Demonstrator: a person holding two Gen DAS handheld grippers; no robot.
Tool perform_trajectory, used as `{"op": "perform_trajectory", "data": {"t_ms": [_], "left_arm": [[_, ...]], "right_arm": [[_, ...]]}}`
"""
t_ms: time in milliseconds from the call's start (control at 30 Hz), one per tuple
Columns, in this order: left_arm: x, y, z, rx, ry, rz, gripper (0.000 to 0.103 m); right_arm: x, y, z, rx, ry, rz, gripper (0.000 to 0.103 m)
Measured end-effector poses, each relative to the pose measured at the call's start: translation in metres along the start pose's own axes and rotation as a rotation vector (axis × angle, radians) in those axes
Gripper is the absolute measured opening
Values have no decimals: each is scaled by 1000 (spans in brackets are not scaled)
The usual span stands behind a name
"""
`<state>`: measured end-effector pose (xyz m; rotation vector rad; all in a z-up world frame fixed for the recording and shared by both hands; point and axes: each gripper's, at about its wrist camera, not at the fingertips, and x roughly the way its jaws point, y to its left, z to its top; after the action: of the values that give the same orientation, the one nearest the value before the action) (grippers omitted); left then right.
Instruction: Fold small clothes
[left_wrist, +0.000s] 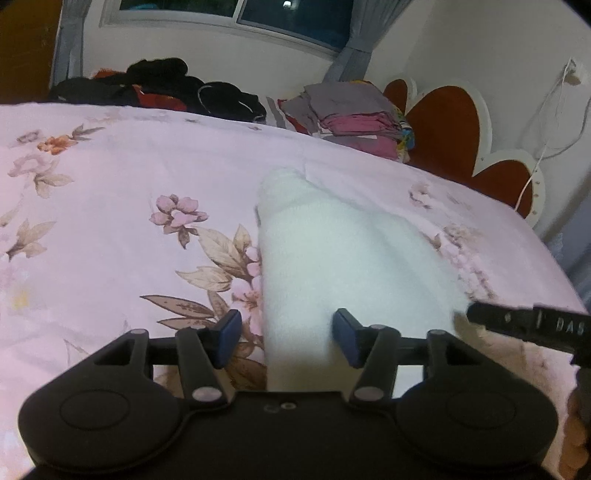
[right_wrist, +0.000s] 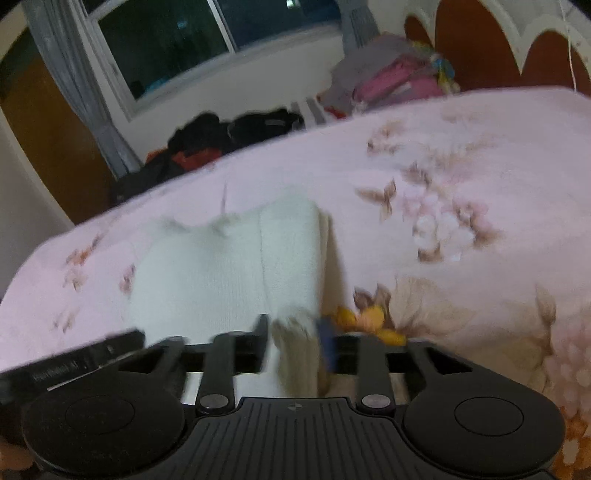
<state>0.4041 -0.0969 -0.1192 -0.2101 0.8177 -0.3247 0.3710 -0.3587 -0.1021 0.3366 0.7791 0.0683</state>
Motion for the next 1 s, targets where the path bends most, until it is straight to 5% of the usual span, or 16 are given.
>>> {"op": "perform_trajectory", "data": {"t_ms": [200, 500, 533, 567, 667, 800, 867, 1000], "left_arm": [[-4, 7, 26, -66, -48, -37, 54], [40, 25, 56, -141, -20, -20, 54], [46, 25, 57, -142, -12, -20, 54], [51, 25, 58, -141, -2, -20, 53], [62, 24, 56, -138, 18, -26, 52], [65, 23, 53, -130, 7, -27, 52], [71, 21, 51, -115, 6, -2, 61], [69, 19, 57, -135, -11, 4, 57]], "right_arm": [[28, -5, 30, 61, -8, 8, 51], [86, -26, 59, 201, 25, 29, 50], [89, -26, 58, 202, 27, 31, 42], [91, -25, 57, 193, 31, 33, 22], [88, -21, 52, 180, 9, 22, 11], [78, -19, 42, 93, -63, -100, 6], [88, -25, 37, 95, -23, -103, 6], [77, -21, 44, 76, -58, -96, 6]]}}
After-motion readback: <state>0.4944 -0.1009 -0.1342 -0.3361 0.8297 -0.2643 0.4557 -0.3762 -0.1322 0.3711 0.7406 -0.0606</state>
